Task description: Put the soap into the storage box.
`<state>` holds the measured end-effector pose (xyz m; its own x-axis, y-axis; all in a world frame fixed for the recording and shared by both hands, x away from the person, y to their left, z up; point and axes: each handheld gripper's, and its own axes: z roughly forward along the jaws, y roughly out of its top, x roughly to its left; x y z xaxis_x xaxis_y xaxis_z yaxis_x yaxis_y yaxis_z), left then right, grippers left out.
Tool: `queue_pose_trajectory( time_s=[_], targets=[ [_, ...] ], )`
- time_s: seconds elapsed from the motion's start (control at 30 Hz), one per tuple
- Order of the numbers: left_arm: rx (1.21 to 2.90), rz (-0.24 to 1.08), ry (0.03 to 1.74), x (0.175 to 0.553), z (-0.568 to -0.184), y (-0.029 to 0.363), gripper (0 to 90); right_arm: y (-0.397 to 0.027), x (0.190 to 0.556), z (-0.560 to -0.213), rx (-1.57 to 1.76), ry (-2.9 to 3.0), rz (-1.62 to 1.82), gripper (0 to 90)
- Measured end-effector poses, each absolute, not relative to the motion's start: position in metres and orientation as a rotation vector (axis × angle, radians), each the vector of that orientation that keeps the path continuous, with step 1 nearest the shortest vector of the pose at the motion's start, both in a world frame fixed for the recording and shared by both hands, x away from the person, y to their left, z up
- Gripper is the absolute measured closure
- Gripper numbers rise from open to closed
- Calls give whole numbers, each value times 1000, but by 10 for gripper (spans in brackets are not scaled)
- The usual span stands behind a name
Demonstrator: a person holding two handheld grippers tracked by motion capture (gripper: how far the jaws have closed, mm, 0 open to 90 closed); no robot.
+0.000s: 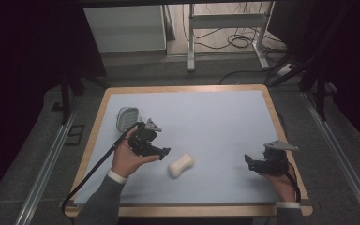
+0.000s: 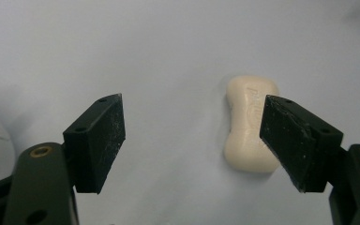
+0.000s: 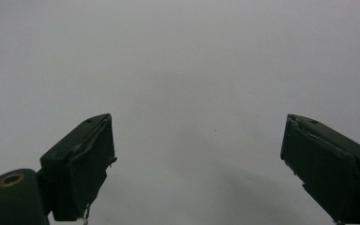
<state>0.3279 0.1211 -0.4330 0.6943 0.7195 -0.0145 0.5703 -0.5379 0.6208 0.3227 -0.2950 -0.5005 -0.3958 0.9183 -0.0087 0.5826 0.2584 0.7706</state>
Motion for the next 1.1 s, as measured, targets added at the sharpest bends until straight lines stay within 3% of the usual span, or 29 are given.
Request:
queue_pose_trajectory(
  time_s=[1.1],
  targets=[
    [2485,160,929,329,-482,57,271,-298,324,-504,1374,2072,937,98]
  ],
)
